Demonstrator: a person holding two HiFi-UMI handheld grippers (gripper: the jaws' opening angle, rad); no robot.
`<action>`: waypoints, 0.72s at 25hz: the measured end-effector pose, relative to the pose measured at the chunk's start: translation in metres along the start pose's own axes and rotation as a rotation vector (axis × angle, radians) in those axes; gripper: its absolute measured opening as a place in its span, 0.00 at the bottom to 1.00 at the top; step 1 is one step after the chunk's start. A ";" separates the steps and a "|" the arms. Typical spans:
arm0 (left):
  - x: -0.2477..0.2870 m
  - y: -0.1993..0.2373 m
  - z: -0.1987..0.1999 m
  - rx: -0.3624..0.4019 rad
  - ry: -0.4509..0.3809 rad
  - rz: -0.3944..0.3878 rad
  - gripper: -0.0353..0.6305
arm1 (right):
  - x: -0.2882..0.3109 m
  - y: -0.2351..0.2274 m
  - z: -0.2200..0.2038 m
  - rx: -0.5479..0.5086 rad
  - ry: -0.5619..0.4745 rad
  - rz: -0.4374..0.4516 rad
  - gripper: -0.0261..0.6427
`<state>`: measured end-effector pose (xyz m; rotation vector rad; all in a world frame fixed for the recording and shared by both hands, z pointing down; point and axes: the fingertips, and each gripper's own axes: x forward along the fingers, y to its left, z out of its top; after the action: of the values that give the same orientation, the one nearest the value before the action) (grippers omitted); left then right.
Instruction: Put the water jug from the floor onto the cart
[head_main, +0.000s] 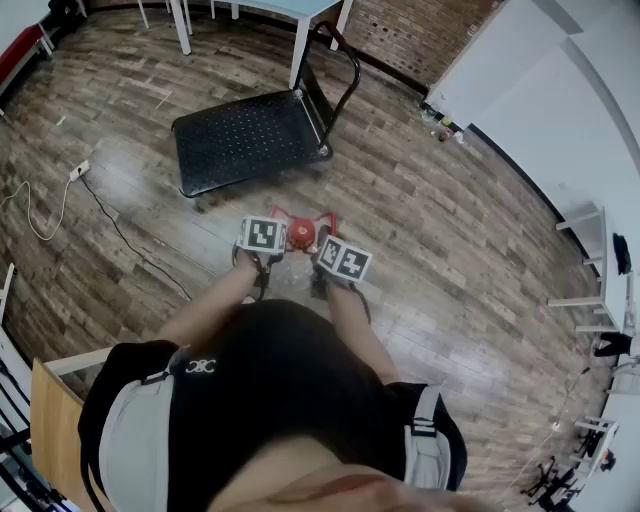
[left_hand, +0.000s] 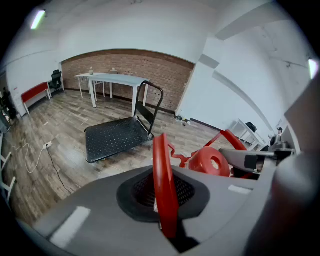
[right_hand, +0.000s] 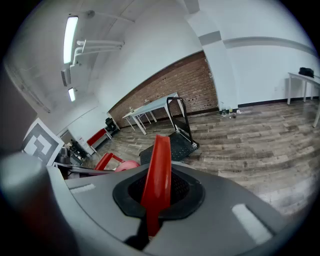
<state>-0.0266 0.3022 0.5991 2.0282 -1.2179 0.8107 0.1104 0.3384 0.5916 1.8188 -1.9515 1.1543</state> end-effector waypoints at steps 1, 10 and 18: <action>0.001 0.003 -0.008 -0.016 0.026 -0.005 0.07 | 0.001 0.004 -0.002 -0.002 0.001 0.001 0.06; 0.001 0.032 -0.022 -0.025 0.072 -0.029 0.07 | 0.011 0.028 -0.010 0.031 -0.022 -0.018 0.06; 0.001 0.062 -0.013 -0.005 0.047 -0.063 0.07 | 0.024 0.055 -0.011 0.038 -0.060 -0.035 0.06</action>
<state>-0.0846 0.2890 0.6201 2.0213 -1.1239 0.8196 0.0507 0.3234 0.5939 1.9205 -1.9339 1.1466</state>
